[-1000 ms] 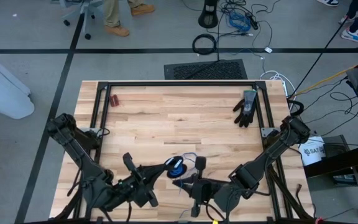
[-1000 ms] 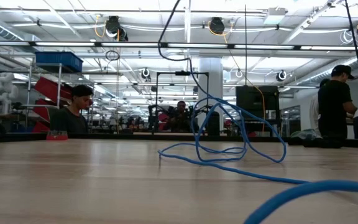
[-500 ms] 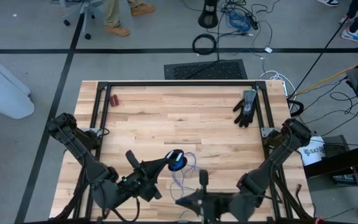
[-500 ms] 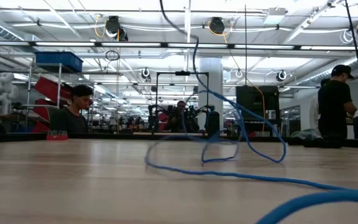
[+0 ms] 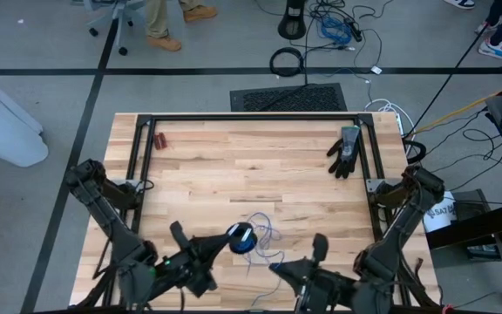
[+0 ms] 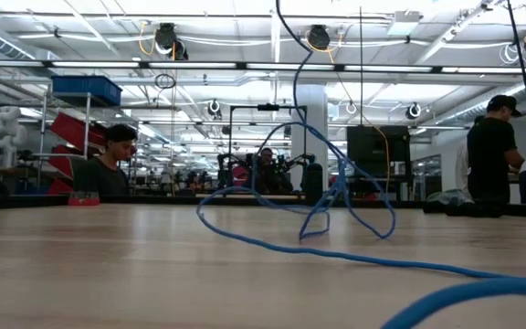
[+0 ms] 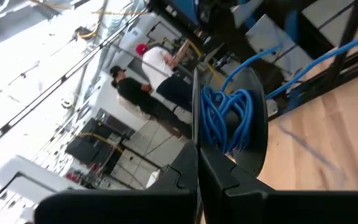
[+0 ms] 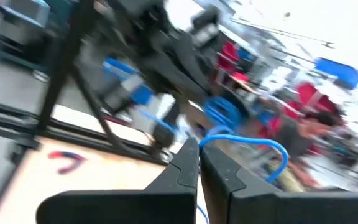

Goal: Coil cords
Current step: Uncoil the blue wire from the spool

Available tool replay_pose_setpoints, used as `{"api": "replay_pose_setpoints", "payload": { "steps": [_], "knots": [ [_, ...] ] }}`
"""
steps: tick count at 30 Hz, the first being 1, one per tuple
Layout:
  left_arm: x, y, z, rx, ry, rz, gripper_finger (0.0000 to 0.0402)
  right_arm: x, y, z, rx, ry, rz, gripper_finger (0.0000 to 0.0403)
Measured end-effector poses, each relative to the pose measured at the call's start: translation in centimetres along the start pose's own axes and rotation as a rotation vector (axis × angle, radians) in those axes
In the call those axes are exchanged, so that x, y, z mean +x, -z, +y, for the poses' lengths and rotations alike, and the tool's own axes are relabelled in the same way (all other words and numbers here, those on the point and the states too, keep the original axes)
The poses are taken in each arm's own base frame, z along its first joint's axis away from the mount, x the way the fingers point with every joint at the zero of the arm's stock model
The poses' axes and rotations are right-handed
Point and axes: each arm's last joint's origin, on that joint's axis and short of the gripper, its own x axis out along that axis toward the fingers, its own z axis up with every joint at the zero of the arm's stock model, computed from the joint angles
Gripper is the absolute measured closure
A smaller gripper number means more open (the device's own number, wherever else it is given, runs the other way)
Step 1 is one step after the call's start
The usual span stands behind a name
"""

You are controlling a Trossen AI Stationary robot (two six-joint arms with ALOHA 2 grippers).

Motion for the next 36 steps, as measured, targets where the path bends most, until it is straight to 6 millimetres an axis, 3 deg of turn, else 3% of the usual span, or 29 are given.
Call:
{"api": "replay_pose_setpoints", "payload": {
  "steps": [11, 21, 30, 33, 36],
  "knots": [
    [-2.6, -0.7, 0.9, -0.056, 0.039, -0.060, 0.0402, 0.6, 1.3, -0.2, -0.109, 0.110, 0.095, 0.0403],
    [-3.8, -1.2, 1.9, -0.156, 0.050, -0.093, 0.0402, 3.2, 4.7, -1.0, -0.175, 0.134, 0.220, 0.0403],
    [-3.8, -1.2, 2.2, -0.185, 0.047, -0.094, 0.0402, 5.8, 7.7, -2.3, -0.091, -0.074, 0.403, 0.0403],
    [-3.8, -1.2, 2.2, -0.185, 0.046, -0.094, 0.0401, 5.9, 8.3, -2.1, -0.040, -0.247, 0.482, 0.0401],
    [-3.4, -1.2, 2.2, -0.186, 0.039, -0.086, 0.0402, 5.7, 8.4, -1.9, -0.008, -0.302, 0.509, 0.0390]
  ]
}}
